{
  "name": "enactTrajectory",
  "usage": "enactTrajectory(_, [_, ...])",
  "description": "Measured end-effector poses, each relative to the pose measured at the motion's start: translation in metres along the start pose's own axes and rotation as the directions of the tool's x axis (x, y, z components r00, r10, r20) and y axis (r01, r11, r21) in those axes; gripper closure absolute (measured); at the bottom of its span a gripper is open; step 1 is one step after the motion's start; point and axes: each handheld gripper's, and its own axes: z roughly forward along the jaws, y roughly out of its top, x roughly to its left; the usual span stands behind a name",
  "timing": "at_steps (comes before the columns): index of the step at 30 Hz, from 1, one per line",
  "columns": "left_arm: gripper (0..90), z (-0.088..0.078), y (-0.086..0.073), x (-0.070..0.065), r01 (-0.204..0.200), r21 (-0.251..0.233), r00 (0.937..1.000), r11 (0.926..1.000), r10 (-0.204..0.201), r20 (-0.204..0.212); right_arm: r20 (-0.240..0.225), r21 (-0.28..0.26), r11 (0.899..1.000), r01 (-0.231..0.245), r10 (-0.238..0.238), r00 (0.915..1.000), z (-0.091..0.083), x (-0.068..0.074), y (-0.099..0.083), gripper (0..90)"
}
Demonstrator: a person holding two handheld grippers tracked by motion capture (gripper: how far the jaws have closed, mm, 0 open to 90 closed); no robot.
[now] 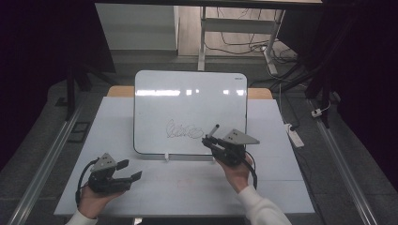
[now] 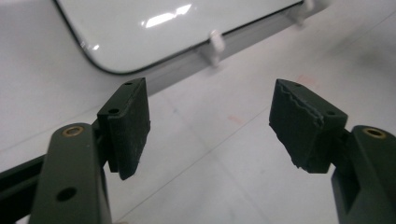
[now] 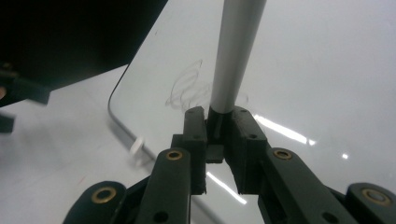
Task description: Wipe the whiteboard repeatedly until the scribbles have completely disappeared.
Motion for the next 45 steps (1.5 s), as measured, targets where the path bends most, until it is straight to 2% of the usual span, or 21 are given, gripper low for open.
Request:
enactTrajectory(5, [27.4,0.004,-0.008,0.007,0.007,0.02,0.9997,0.9998,-0.007,-0.024,-0.033,0.009,1.0,0.029,-0.029,0.999,0.063,-0.006,0.024,77.7])
enactTrajectory(8, [27.0,0.003,-0.01,0.01,0.015,0.018,0.9994,0.9997,-0.014,-0.033,-0.022,0.023,0.997,0.069,-0.068,0.9974,0.095,-0.005,0.035,77.8])
enactTrajectory(13, [27.0,0.001,-0.013,0.016,0.034,0.009,0.9984,0.9994,-0.034,-0.045,-0.029,0.049,0.994,0.099,-0.098,0.9948,0.128,-0.001,0.044,77.8])
enactTrajectory(15, [26.9,0.0,-0.014,0.017,0.041,0.003,0.9981,0.9992,-0.041,-0.046,-0.085,0.069,0.988,0.139,-0.133,0.9875,0.135,0.008,0.039,77.8])
enactTrajectory(18, [26.9,-0.001,-0.015,0.02,0.056,-0.004,0.9975,0.9985,-0.056,-0.044,-0.068,0.066,0.977,0.202,-0.197,0.978,0.136,0.012,0.04,77.8])
enactTrajectory(20, [26.9,-0.001,-0.015,0.019,0.055,-0.001,0.9976,0.9985,-0.055,-0.041,-0.015,0.033,0.989,0.142,-0.142,0.9898,0.132,0.002,0.044,77.8])
enactTrajectory(22, [26.8,0.0,-0.014,0.018,0.05,0.003,0.998,0.9987,-0.05,-0.038,-0.041,0.032,0.993,0.115,-0.114,0.9927,0.132,0.002,0.041,77.8])
enactTrajectory(24, [26.7,-0.001,-0.014,0.018,0.047,-0.006,0.9978,0.9989,-0.047,-0.046,-0.126,0.079,0.981,0.179,-0.169,0.9776,0.138,0.015,0.033,77.8])
enactTrajectory(25, [26.7,-0.001,-0.014,0.018,0.047,-0.006,0.9978,0.9989,-0.047,-0.046,-0.131,0.087,0.973,0.215,-0.203,0.9704,0.139,0.019,0.032,77.8])
enactTrajectory(26, [26.7,-0.002,-0.014,0.018,0.052,-0.018,0.9971,0.9985,-0.053,-0.054,-0.111,0.083,0.974,0.211,-0.202,0.9732,0.138,0.018,0.034,77.8])
enactTrajectory(29, [26.7,-0.002,-0.014,0.018,0.064,-0.025,0.9964,0.9977,-0.065,-0.054,-0.014,0.024,0.993,0.112,-0.112,0.9937,0.129,0.0,0.041,77.8])
enactTrajectory(31, [26.6,-0.002,-0.014,0.019,0.068,-0.027,0.9964,0.9973,-0.069,-0.05,-0.031,0.039,0.993,0.114,-0.113,0.9931,0.129,0.002,0.039,77.8])
enactTrajectory(33, [26.6,-0.001,-0.014,0.02,0.078,-0.028,0.9958,0.9966,-0.079,-0.047,-0.103,0.084,0.979,0.186,-0.178,0.9788,0.133,0.014,0.032,77.8])
enactTrajectory(34, [26.6,-0.001,-0.014,0.02,0.076,-0.026,0.9959,0.9968,-0.077,-0.047,-0.098,0.091,0.971,0.219,-0.21,0.9727,0.133,0.016,0.033,77.8])
enactTrajectory(36, [26.6,0.0,-0.014,0.02,0.074,-0.024,0.9959,0.997,-0.075,-0.05,-0.036,0.051,0.985,0.165,-0.164,0.9859,0.13,0.006,0.038,77.8])
enactTrajectory(38, [26.6,-0.001,-0.014,0.019,0.075,-0.024,0.9959,0.9969,-0.076,-0.05,-0.031,0.028,0.993,0.115,-0.114,0.993,0.129,0.001,0.038,77.8])
enactTrajectory(39, [26.6,-0.001,-0.014,0.019,0.075,-0.025,0.9958,0.9968,-0.076,-0.051,-0.056,0.054,0.989,0.141,-0.138,0.9888,0.131,0.007,0.035,77.8])
enactTrajectory(41, [26.6,-0.001,-0.014,0.019,0.077,-0.026,0.9957,0.9967,-0.079,-0.049,-0.084,0.087,0.966,0.242,-0.235,0.9684,0.133,0.019,0.031,77.8])
enactTrajectory(42, [26.6,-0.001,-0.014,0.02,0.079,-0.024,0.9956,0.9966,-0.08,-0.048,-0.067,0.082,0.969,0.235,-0.23,0.9709,0.131,0.016,0.033,77.8])
enactTrajectory(44, [26.6,-0.001,-0.015,0.02,0.079,-0.023,0.9956,0.9966,-0.08,-0.049,-0.024,0.033,0.992,0.121,-0.12,0.9925,0.127,0.001,0.037,77.8])
enactTrajectory(45, [26.6,-0.001,-0.015,0.02,0.079,-0.024,0.9956,0.9966,-0.08,-0.049,-0.033,0.029,0.995,0.099,-0.098,0.9947,0.127,0.0,0.036,77.8])
